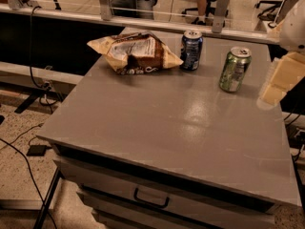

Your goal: Move green can near brown chip bag

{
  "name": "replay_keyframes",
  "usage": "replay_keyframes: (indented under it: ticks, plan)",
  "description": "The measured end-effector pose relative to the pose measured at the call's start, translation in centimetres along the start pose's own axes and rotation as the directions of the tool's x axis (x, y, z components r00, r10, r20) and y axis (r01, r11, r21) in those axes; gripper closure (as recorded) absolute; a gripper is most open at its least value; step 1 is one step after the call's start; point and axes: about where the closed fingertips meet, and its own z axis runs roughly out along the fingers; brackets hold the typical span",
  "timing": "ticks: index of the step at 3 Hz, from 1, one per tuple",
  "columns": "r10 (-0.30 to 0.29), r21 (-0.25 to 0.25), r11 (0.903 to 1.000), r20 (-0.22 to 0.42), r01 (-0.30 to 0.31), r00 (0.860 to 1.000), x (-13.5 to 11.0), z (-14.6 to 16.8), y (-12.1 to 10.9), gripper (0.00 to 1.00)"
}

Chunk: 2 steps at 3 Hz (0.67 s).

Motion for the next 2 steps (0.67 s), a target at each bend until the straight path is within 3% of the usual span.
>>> replay_keyframes:
  ticks: [2]
  plan:
    - [0.112,0.051,0.9921,0.044,-0.114,0.993,0.3,3.0,-6.8,0.0]
